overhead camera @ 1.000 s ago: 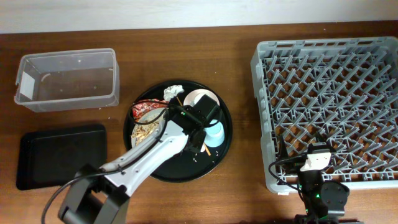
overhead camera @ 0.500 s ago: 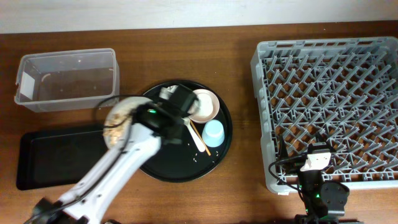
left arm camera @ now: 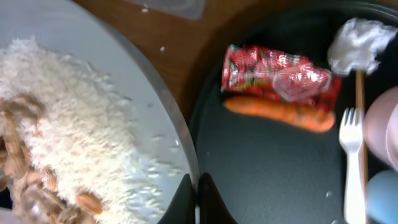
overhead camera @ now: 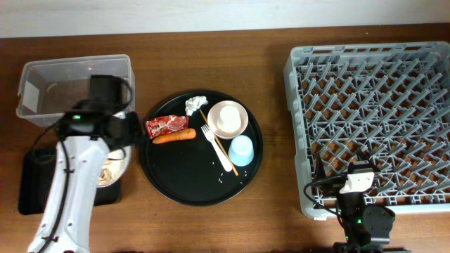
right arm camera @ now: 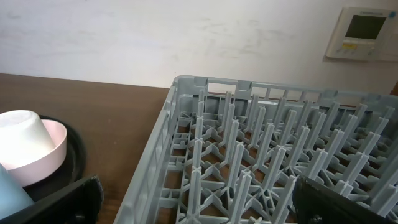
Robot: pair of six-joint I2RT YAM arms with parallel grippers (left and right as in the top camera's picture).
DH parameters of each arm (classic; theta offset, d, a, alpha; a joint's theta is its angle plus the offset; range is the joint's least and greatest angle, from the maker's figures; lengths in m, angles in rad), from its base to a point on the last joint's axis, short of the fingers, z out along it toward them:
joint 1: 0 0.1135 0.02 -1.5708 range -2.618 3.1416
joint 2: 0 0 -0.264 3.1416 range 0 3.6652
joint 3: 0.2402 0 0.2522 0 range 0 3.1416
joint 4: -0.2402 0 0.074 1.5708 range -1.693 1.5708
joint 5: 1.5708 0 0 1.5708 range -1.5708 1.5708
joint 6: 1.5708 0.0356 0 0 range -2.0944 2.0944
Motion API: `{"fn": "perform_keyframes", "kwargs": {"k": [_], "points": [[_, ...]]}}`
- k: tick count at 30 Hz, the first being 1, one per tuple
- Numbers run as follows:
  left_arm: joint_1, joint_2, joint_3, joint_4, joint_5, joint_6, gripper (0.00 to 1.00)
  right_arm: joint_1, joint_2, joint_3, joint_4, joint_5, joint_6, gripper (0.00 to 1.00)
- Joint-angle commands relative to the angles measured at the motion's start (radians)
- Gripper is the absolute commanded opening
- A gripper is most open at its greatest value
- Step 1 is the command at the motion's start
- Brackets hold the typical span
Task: Sort waste into correct bins and load items into the dishwasher rack
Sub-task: 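Carry the plate left over the black rectangular tray, then tilt the plate to dump the rice onto the black tray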
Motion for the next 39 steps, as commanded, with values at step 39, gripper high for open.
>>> {"fn": "perform_keyframes", "kwargs": {"k": [39], "points": [[0.716,0.029,-0.125,0.252,0.869,0.103,0.01,-0.006,-0.008,-0.006,-0.003,-0.006,0.002,0.99]]}}
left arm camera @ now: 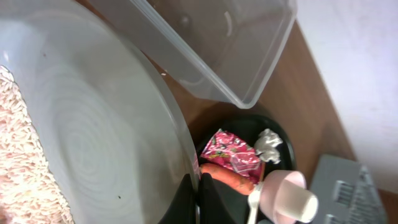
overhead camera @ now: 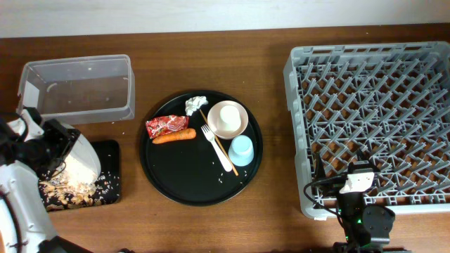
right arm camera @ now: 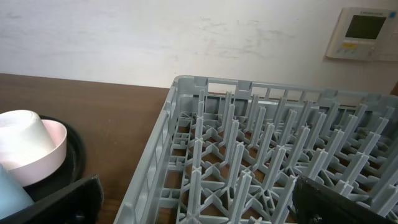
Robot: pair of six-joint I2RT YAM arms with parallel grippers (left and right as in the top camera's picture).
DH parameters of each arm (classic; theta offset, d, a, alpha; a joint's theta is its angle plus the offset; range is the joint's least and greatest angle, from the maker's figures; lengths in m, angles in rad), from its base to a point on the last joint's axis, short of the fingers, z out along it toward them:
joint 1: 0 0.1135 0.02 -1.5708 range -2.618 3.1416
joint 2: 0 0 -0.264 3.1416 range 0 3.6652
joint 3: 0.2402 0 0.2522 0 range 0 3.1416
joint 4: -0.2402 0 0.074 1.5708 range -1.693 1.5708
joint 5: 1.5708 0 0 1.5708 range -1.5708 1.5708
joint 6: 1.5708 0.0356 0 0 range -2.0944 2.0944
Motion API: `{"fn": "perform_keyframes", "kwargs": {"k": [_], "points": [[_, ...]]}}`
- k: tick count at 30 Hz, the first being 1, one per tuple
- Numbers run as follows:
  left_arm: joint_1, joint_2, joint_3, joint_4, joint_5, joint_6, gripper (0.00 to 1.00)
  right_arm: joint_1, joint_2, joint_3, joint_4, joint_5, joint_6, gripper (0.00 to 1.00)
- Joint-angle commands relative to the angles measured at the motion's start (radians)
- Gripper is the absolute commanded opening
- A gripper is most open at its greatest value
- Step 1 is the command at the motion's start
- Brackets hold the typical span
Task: Sort waste into correct bins and load items into the dishwasher rack
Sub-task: 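Tilt the plate to dump the rice onto the black tray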
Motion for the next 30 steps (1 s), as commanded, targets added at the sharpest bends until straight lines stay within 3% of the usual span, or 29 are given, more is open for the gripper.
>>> {"fn": "perform_keyframes", "kwargs": {"k": [1,5,12,19,25,28,30], "points": [[0.067,0.032,-0.007,0.0,0.217,0.043,0.01,-0.006,-0.008,-0.006,-0.004,-0.006,0.002,0.99],[0.114,0.057,-0.007,-0.018,0.312,0.058,0.01,-0.006,-0.008,-0.006,-0.003,-0.006,0.002,0.99],[0.184,0.059,-0.008,-0.088,0.319,0.065,0.01,-0.006,-0.008,-0.006,-0.003,-0.006,0.002,0.99],[0.238,0.059,-0.008,-0.073,0.508,0.112,0.01,-0.006,-0.008,-0.006,-0.003,-0.006,0.002,0.99],[0.253,0.061,-0.008,-0.062,0.505,0.113,0.01,-0.006,-0.008,-0.006,-0.003,-0.006,0.002,0.99],[0.253,0.062,-0.008,-0.1,0.57,0.148,0.01,-0.006,-0.008,-0.006,-0.003,-0.006,0.002,0.99],[0.253,0.062,-0.008,-0.069,0.522,0.134,0.01,-0.006,-0.008,-0.006,-0.003,-0.006,0.002,0.99]]}}
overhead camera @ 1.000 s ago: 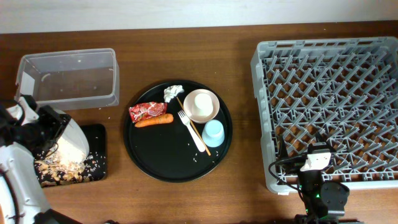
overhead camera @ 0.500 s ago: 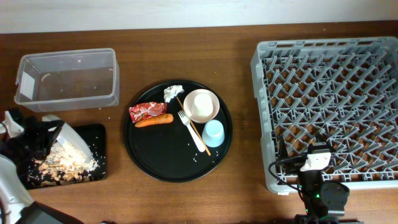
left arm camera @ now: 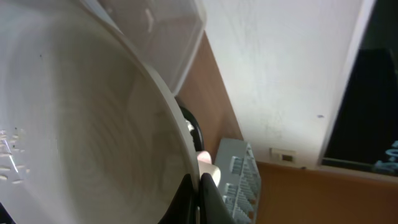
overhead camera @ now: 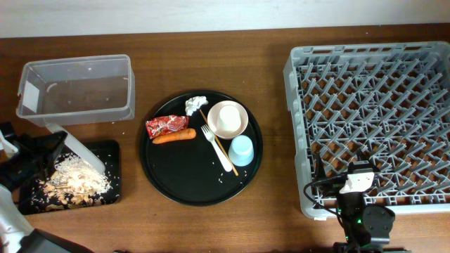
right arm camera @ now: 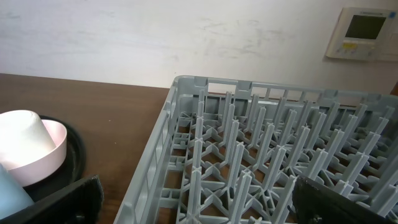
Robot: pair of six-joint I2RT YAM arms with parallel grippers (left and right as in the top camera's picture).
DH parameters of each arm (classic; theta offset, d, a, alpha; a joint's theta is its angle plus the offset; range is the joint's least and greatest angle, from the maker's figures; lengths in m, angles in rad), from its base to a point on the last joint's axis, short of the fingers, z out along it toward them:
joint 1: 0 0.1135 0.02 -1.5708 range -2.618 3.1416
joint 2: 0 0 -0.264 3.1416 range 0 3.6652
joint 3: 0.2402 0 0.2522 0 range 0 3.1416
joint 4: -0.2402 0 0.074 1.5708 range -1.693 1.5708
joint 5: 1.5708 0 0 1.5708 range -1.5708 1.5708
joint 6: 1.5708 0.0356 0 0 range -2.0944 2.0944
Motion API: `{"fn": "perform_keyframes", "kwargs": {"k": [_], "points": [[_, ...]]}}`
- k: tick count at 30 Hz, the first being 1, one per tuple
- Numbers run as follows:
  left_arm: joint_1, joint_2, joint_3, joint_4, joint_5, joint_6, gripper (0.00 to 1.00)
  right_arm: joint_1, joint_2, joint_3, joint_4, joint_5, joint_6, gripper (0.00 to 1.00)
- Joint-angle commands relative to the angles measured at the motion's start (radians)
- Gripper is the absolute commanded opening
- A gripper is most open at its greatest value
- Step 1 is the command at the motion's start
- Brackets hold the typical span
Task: Sort waste into correct bins and load items into the dishwasher rack
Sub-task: 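Tilt the plate to dump the rice onto the black tray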
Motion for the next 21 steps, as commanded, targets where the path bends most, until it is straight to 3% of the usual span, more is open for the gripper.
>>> {"fn": "perform_keyframes", "kwargs": {"k": [1,3,6,10,13,21], "points": [[0.006,0.007,-0.004,-0.007,0.045,0.033,0.01,-0.006,-0.008,-0.006,-0.003,-0.006,0.001,0.99],[0.011,0.007,-0.004,-0.006,0.081,0.071,0.01,-0.006,-0.008,-0.006,-0.003,-0.006,0.001,0.99],[0.028,0.007,-0.004,0.008,-0.072,-0.04,0.01,-0.006,-0.008,-0.006,-0.004,-0.006,0.001,0.99],[0.044,0.007,-0.004,0.026,0.072,0.032,0.01,-0.006,-0.008,-0.006,-0.003,-0.006,0.001,0.99],[0.045,0.005,-0.003,0.051,-0.04,0.027,0.01,-0.006,-0.008,-0.006,-0.003,-0.006,0.001,0.99],[0.055,0.006,-0.004,0.064,-0.015,0.019,0.01,-0.006,-0.008,-0.006,-0.003,-0.006,0.001,0.99]]}}
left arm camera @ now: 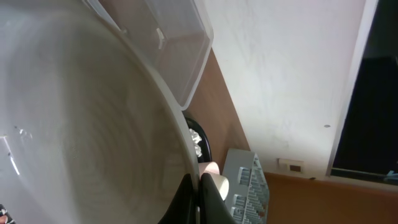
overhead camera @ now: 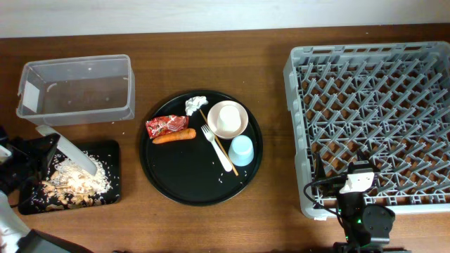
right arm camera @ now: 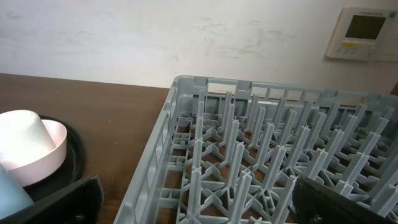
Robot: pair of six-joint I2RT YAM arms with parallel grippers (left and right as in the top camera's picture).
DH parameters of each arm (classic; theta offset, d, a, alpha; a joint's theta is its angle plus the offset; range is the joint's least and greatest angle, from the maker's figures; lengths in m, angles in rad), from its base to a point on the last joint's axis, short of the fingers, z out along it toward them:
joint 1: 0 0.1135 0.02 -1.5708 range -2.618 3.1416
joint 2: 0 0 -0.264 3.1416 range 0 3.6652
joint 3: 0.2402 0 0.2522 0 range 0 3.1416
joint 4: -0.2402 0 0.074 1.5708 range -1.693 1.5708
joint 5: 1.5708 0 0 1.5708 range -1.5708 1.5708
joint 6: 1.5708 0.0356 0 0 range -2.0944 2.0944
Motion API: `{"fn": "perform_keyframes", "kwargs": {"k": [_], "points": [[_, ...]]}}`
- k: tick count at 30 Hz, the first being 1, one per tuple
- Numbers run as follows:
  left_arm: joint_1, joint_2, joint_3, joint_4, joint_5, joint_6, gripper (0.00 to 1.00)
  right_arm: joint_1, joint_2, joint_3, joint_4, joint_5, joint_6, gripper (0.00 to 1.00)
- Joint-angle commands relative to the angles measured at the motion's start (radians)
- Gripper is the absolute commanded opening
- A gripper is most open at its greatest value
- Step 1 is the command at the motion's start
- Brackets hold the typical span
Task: Sort waste into correct bins and load items into the dishwasher rack
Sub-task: 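Tilt the plate to dump the rice onto the black tray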
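My left gripper is shut on the rim of a white plate. It holds the plate steeply tilted over the black bin at the left. Rice and food scraps lie heaped in that bin, and only a few grains cling to the plate. On the round black tray lie a red wrapper, a carrot, a tissue, a fork, a pink bowl with a white cup and a blue cup. My right gripper rests open by the grey dishwasher rack.
A clear plastic bin stands behind the black bin, with specks of rice inside. A chopstick lies beside the fork. The rack fills the right side of the table, its front left corner at my right gripper.
The tilted plate has shifted slightly to the left over the black bin, and the rice heap has spread a little. The right arm has not moved.
My left gripper first held the plate level, full of rice, beside the tray. Then the plate was tilted over the black bin with rice spilling in. Later it stood almost on edge, nearly bare, and it stays so now with the food in the bin.
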Motion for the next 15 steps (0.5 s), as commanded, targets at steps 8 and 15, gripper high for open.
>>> {"fn": "perform_keyframes", "kwargs": {"k": [8,15], "points": [[0.019,0.004,-0.001,0.002,0.056,-0.01,0.01,-0.006,-0.008,-0.006,-0.004,-0.006,0.001,0.99],[0.021,0.004,-0.001,-0.001,0.055,-0.048,0.0,-0.006,-0.008,-0.006,-0.004,-0.006,0.001,0.99]]}}
